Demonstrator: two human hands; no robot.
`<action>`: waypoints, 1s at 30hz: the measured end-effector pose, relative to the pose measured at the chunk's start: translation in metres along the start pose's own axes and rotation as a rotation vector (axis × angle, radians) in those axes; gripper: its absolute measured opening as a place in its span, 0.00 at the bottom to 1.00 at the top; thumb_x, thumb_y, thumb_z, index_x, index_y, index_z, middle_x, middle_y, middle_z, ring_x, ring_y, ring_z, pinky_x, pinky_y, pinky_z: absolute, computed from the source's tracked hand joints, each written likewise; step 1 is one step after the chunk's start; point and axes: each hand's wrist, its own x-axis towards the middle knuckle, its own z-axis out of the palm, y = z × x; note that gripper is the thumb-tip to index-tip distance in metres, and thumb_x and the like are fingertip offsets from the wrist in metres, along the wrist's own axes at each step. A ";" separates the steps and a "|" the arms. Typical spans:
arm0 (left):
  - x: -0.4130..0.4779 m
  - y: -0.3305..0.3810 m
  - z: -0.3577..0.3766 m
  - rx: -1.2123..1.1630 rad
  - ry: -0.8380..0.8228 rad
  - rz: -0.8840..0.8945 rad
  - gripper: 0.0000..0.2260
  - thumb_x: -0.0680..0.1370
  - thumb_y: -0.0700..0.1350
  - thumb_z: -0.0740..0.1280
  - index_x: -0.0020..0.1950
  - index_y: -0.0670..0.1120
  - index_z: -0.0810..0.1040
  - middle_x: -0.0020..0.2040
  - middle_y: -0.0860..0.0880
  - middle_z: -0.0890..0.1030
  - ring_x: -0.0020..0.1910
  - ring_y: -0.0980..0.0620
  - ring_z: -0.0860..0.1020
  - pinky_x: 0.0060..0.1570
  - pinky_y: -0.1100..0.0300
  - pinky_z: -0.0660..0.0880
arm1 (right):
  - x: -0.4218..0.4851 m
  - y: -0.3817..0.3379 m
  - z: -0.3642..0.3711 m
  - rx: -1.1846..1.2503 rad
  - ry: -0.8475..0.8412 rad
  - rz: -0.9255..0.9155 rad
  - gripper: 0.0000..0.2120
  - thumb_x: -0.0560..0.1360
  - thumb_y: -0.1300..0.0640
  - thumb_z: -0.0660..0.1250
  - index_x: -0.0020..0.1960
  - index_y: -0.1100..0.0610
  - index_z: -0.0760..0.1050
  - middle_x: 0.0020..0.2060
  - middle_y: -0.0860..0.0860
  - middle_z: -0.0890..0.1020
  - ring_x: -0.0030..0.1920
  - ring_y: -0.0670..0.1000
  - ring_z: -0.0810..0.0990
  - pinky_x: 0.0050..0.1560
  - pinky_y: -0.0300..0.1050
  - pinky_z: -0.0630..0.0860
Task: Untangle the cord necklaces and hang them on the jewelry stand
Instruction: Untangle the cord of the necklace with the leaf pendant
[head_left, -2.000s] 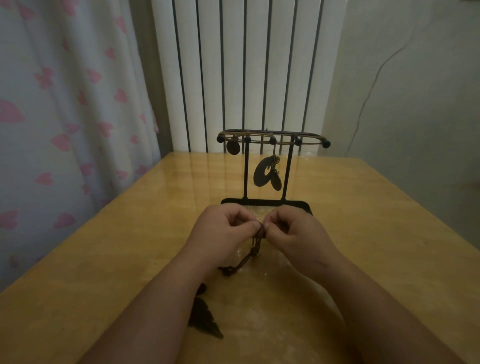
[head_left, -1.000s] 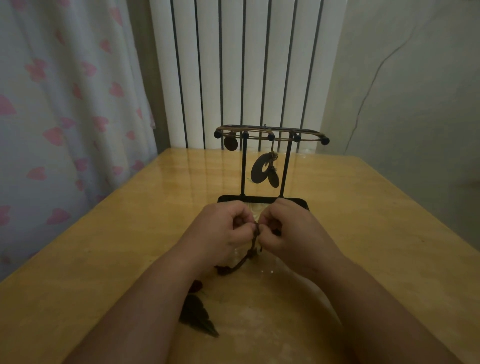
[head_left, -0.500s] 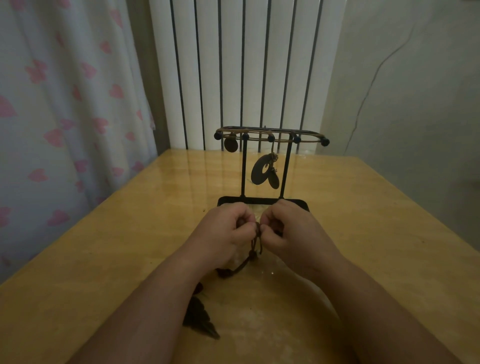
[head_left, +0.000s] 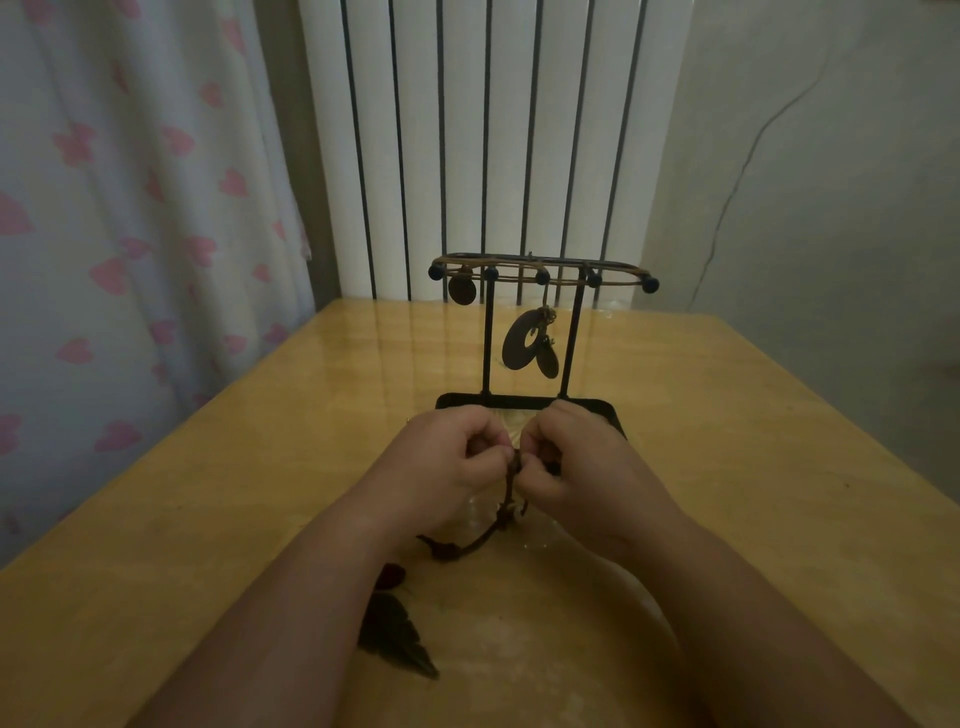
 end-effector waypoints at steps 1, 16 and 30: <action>0.000 0.000 0.000 -0.018 -0.006 -0.005 0.06 0.78 0.47 0.67 0.42 0.57 0.77 0.37 0.53 0.79 0.36 0.59 0.75 0.36 0.64 0.72 | 0.000 0.000 0.000 0.003 0.002 0.000 0.03 0.74 0.53 0.66 0.43 0.51 0.72 0.41 0.44 0.72 0.41 0.45 0.70 0.44 0.40 0.74; 0.001 -0.001 0.001 -0.071 -0.019 -0.029 0.08 0.79 0.43 0.63 0.41 0.54 0.74 0.37 0.53 0.75 0.36 0.56 0.71 0.36 0.61 0.67 | -0.002 0.002 -0.001 0.101 0.041 -0.008 0.02 0.75 0.53 0.66 0.44 0.48 0.75 0.42 0.42 0.73 0.42 0.43 0.72 0.43 0.36 0.73; 0.001 0.002 0.003 -0.075 -0.010 0.001 0.10 0.79 0.42 0.63 0.40 0.53 0.72 0.36 0.52 0.74 0.35 0.57 0.70 0.35 0.60 0.68 | 0.000 -0.008 0.003 -0.080 0.084 -0.047 0.04 0.75 0.54 0.64 0.45 0.53 0.71 0.41 0.47 0.72 0.42 0.46 0.69 0.45 0.42 0.72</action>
